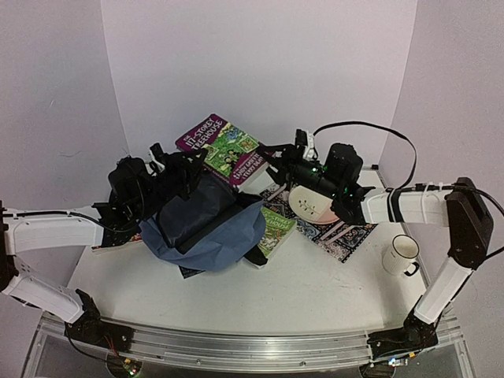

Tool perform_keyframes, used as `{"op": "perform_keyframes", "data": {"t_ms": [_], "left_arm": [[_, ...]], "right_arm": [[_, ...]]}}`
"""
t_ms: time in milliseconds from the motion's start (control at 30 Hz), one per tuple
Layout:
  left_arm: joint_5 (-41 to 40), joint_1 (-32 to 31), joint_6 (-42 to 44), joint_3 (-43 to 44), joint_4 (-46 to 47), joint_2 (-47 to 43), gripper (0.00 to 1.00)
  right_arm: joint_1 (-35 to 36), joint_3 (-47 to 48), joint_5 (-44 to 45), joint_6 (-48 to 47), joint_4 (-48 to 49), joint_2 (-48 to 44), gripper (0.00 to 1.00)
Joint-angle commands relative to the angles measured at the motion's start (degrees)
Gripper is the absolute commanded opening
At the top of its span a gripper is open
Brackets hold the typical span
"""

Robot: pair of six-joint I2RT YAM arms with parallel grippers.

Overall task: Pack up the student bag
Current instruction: Pass from the left arm to the right, then pick up the largest pocket of the bag from the student bag.

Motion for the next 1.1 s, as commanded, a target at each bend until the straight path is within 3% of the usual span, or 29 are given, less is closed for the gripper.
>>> {"op": "perform_keyframes", "data": {"t_ms": [0,67,100,300,533,633,800,1067], "left_arm": [[0.78,0.00,-1.44,-0.72,5.75,-2.16,0.00],[1.13,0.02,-1.52,-1.08,5.78,-2.02,0.00],[1.12,0.08,-1.36,-1.20,5.70,-2.01,0.02],[-1.41,1.56,7.49,-3.34,-1.15,-5.60,0.45],[-10.51,3.07,31.60,5.28,-31.07,-9.88,0.82],[-10.58,5.61,40.25,10.85,-43.21,-7.53,0.89],[-3.37,10.01,53.46,18.18,-55.92,0.80,0.93],[-0.49,9.87,68.68,26.32,-67.07,13.51,0.93]], "right_arm": [[0.03,3.59,-2.53,0.51,11.00,1.39,0.16],[-0.03,3.44,-2.90,0.99,12.69,1.77,0.02],[-0.04,3.27,-2.92,0.92,13.07,1.68,0.00],[-1.21,-0.19,-1.90,0.05,13.17,-1.21,0.00],[-3.22,-5.20,-0.46,-0.70,10.59,-6.45,0.00],[-4.00,-7.10,-0.13,-1.15,7.75,-8.44,0.00],[-4.23,-8.97,0.38,-3.18,1.51,-11.45,0.00],[-4.29,-10.77,1.70,-4.55,-5.93,-14.18,0.00]]}}
